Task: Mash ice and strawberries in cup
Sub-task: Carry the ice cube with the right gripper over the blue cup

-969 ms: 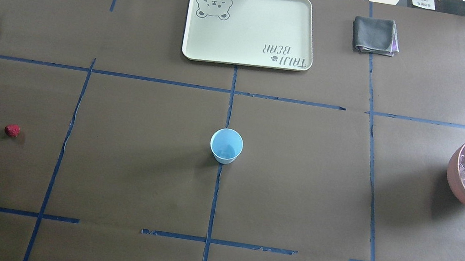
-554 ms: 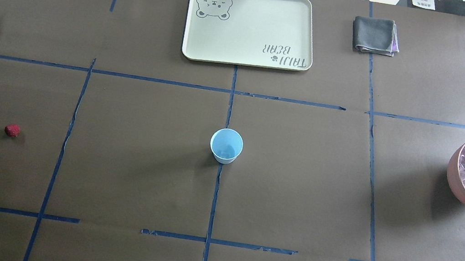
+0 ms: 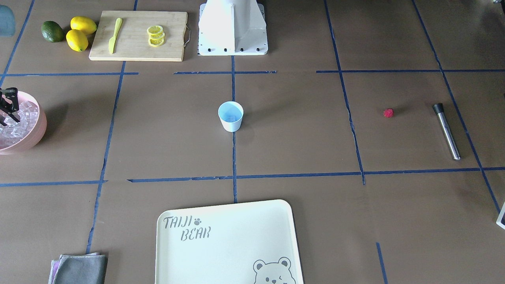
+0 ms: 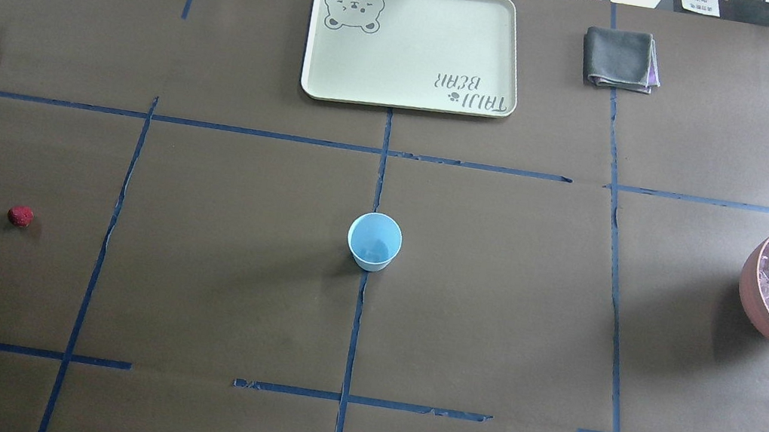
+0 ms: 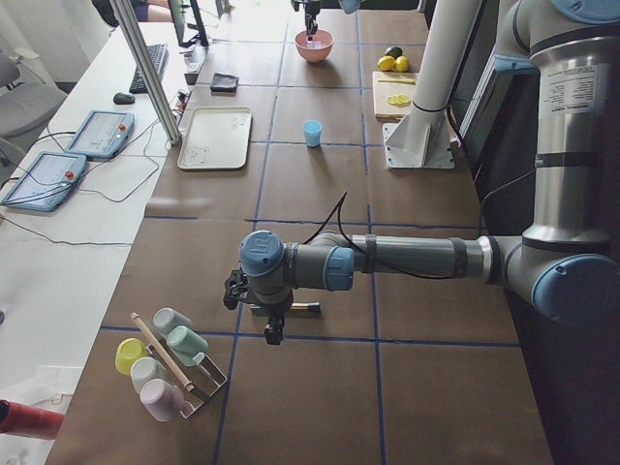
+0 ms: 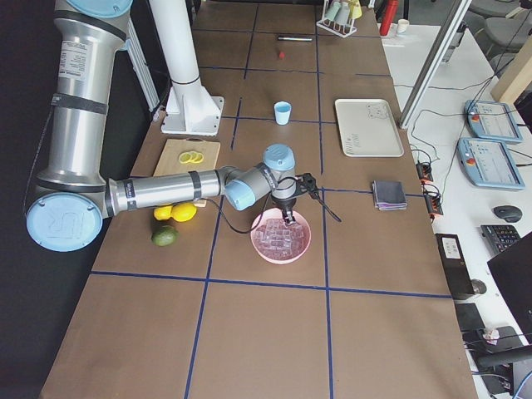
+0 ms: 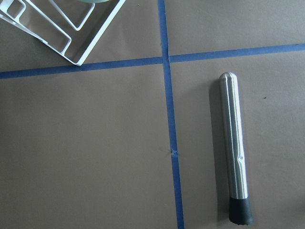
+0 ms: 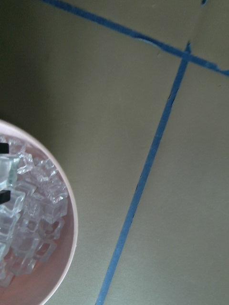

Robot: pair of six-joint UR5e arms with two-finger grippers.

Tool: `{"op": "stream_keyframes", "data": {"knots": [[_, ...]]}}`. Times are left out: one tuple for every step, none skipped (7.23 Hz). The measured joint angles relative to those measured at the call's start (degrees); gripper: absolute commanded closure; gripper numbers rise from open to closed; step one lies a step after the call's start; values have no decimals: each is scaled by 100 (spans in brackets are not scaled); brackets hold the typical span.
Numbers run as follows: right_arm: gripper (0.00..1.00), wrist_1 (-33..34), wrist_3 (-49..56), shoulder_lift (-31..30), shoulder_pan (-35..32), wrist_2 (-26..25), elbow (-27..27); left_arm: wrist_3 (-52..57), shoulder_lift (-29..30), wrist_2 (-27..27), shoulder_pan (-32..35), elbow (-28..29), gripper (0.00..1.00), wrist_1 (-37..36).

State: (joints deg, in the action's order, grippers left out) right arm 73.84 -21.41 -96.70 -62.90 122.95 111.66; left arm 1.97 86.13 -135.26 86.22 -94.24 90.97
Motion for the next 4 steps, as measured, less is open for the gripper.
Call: {"op": "stream_keyframes", "data": {"knots": [[100,750,-49,408,-11,6,316,1,0,0,0,-3,0,0],[100,1367,-179,865,13,15,501,-1,0,0,0,-8,0,-2],[100,1850,-452,1358,117,19,585,-3,0,0,0,-12,0,-5],[100,2181,-857,1819,333,6,610,-3,0,0,0,-17,0,-7]]}}
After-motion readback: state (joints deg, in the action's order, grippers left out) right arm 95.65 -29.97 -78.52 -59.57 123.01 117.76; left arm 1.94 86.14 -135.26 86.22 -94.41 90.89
